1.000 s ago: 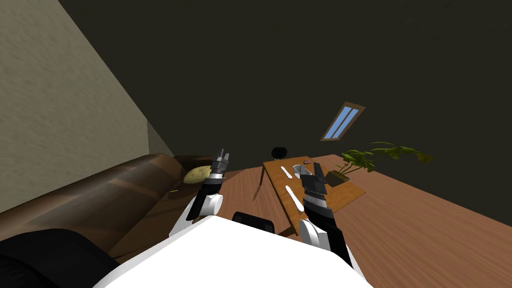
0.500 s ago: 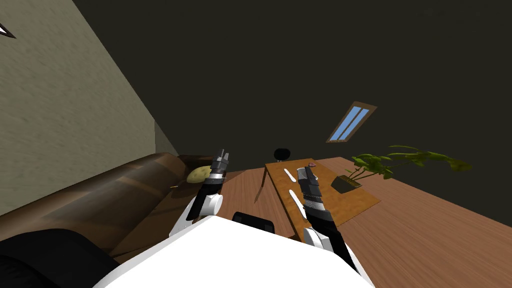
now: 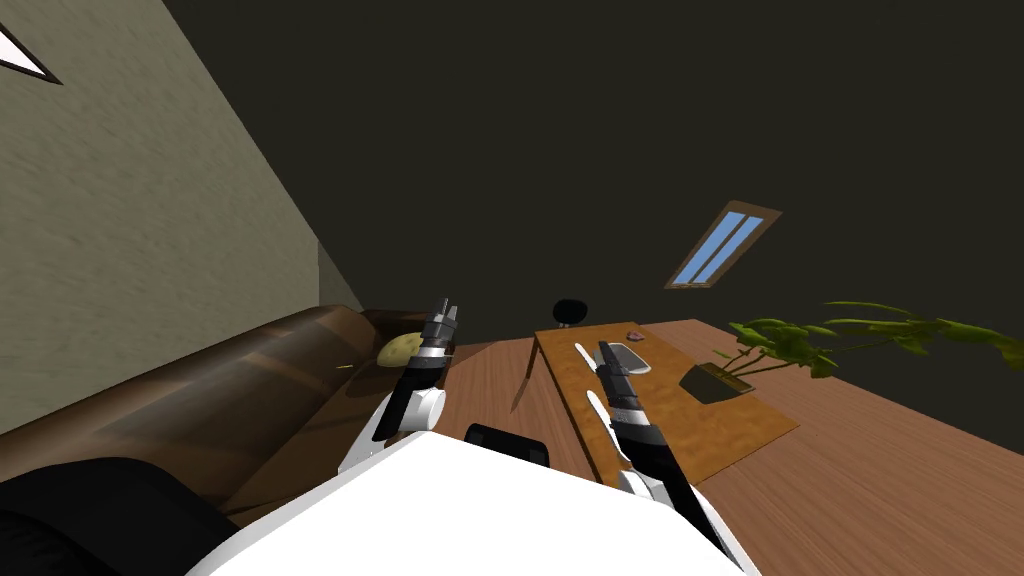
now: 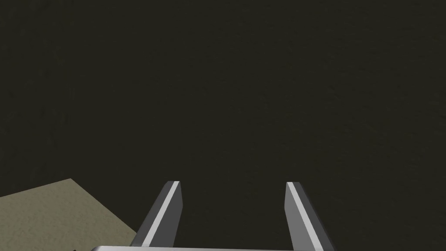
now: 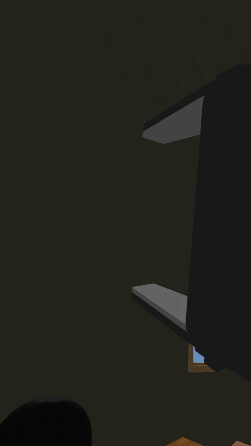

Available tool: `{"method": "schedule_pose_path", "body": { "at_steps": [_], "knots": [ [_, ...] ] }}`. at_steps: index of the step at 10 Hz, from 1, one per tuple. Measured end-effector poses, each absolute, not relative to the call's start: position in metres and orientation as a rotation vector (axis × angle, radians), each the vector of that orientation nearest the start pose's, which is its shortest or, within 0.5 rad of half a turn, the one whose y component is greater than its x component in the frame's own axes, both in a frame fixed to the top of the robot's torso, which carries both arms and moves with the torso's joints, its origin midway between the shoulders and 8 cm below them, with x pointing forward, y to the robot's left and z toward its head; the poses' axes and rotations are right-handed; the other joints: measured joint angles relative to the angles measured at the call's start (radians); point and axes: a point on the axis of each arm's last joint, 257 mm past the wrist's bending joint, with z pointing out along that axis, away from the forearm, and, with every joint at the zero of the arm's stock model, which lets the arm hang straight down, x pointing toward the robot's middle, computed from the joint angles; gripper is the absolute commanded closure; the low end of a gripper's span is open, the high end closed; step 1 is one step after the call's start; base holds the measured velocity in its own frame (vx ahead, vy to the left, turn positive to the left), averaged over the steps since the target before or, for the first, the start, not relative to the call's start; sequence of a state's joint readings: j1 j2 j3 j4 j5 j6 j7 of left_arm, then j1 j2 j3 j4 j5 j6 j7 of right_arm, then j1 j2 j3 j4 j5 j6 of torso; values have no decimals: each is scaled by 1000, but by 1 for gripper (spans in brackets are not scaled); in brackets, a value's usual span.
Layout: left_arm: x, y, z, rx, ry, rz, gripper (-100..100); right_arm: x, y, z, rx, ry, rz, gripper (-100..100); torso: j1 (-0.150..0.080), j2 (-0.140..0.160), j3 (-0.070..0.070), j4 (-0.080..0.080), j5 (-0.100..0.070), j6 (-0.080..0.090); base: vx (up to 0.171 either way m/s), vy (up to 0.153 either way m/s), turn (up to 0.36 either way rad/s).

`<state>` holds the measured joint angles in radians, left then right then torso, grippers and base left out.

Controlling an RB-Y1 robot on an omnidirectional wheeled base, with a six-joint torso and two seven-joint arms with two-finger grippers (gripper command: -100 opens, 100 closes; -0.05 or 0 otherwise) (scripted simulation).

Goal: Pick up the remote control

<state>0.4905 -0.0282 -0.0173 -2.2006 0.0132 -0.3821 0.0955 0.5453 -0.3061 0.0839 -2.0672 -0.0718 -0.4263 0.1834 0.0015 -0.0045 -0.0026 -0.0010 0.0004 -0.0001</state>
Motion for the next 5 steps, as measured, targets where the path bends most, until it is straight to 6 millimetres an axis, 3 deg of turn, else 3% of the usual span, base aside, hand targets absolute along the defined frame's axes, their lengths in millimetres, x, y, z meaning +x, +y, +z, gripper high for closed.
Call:
{"method": "schedule_pose_path", "body": {
  "at_steps": [5],
  "knots": [
    [377, 282, -33, -885, 676, -1371, 0, 368, -281, -186, 579, 1366, 940, -100, 1, -1, -1, 0, 0, 0, 97, 32, 105]
  ]
}}
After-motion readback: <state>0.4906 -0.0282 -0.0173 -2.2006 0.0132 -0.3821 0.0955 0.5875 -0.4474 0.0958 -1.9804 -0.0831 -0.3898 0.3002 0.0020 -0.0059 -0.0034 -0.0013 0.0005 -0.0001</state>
